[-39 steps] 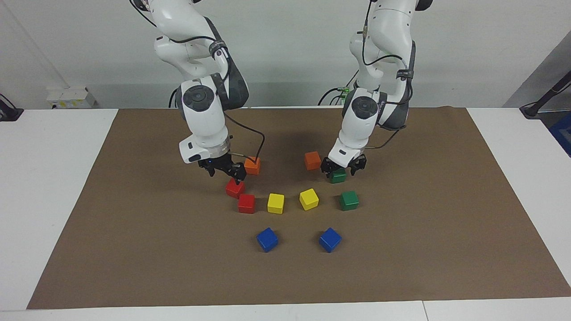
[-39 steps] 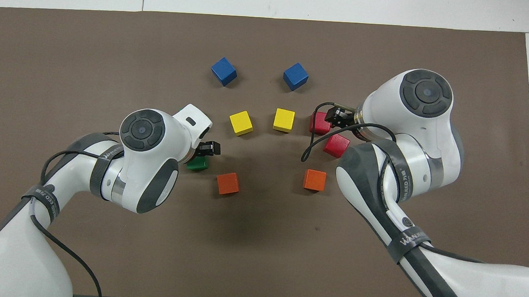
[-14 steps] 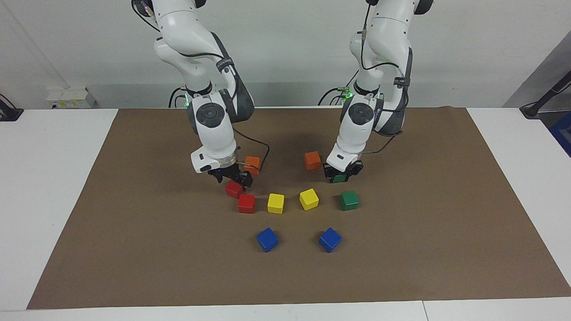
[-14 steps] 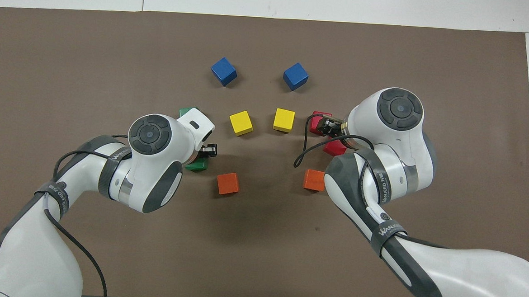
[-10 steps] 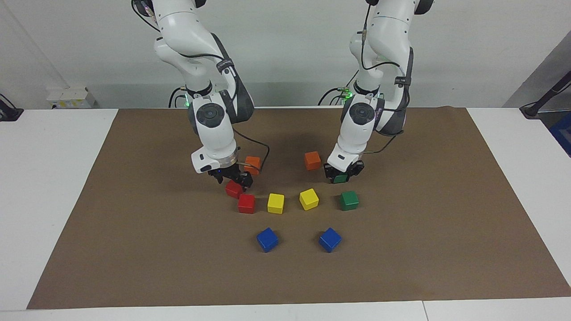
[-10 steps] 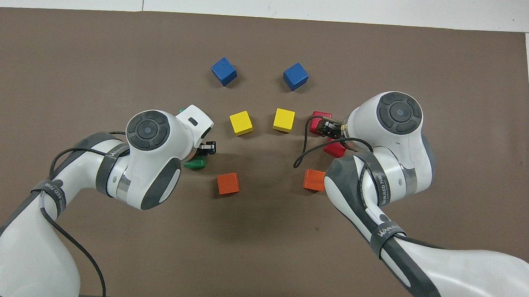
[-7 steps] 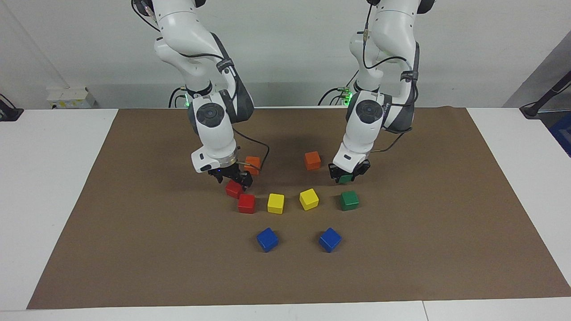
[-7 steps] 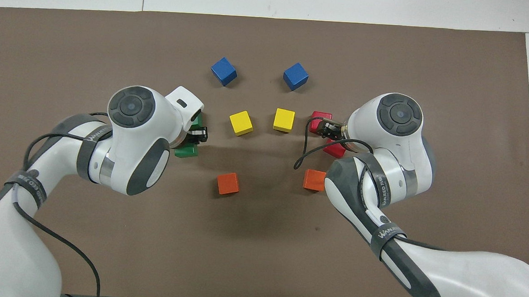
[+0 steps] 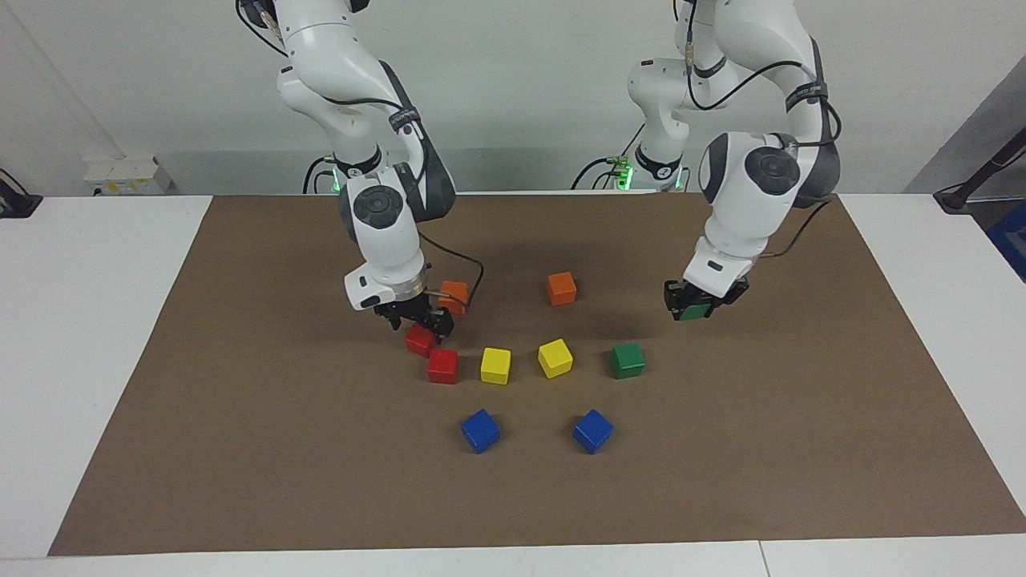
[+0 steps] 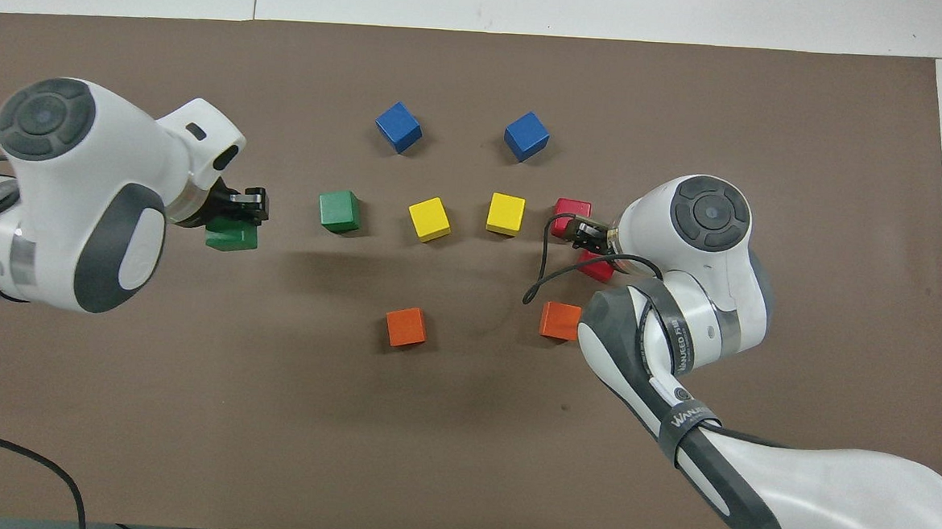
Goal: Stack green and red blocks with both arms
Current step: 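Carry green outward with the left gripper while the right gripper carries red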
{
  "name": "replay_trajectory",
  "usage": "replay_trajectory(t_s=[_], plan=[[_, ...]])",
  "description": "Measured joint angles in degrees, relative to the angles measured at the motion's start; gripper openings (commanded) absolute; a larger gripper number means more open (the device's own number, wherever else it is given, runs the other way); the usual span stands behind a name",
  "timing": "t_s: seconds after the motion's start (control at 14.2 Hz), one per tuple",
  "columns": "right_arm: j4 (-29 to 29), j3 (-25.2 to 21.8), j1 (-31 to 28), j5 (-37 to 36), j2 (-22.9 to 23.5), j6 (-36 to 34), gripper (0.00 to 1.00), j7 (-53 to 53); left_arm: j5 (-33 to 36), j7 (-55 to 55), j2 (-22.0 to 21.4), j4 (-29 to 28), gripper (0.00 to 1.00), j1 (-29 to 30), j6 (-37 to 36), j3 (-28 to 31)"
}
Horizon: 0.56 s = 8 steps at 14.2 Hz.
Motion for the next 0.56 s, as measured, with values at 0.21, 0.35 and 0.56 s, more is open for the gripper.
replay_trajectory(t_s=[0.21, 0.35, 0.56], plan=[[-0.26, 0.00, 0.00, 0.00, 0.00, 0.55, 0.99, -0.22, -0.32, 11.67, -0.92, -0.55, 0.00, 6.57, -1.12, 0.15], [-0.43, 0.00, 0.00, 0.00, 0.00, 0.56, 0.99, -0.27, -0.42, 19.44, -0.97, -1.51, 0.00, 11.42, -0.98, 0.26], [-0.91, 0.00, 0.00, 0.00, 0.00, 0.60, 0.99, -0.35, -0.51, 28.97, -1.38, -4.40, 0.00, 18.63, 1.67, 0.38]])
